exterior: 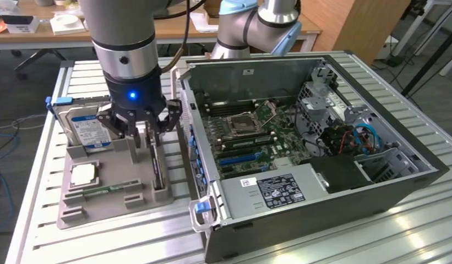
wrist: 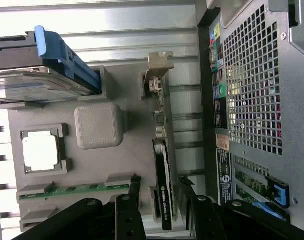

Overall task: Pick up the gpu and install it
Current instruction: 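Pick up the gpu and move the gpu toward the slot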

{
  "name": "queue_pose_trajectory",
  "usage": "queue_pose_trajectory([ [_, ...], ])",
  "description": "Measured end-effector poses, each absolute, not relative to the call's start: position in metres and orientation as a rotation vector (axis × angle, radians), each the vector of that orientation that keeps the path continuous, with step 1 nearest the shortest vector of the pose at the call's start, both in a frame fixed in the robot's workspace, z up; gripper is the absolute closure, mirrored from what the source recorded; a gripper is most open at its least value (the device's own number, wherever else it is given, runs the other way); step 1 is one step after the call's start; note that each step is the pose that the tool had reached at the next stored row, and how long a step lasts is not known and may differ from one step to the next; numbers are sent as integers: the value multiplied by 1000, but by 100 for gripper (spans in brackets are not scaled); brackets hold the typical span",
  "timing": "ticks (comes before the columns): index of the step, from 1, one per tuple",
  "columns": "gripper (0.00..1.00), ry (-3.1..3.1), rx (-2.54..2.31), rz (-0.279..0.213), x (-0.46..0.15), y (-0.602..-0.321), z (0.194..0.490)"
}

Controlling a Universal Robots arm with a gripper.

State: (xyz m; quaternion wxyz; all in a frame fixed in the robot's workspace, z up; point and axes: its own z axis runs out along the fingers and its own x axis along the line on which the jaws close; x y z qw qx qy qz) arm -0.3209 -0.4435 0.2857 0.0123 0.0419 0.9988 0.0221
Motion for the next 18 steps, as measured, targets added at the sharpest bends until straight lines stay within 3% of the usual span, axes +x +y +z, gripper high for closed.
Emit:
queue_pose_trajectory([
  [18, 57, 3114, 131, 69, -317, -444, 277],
])
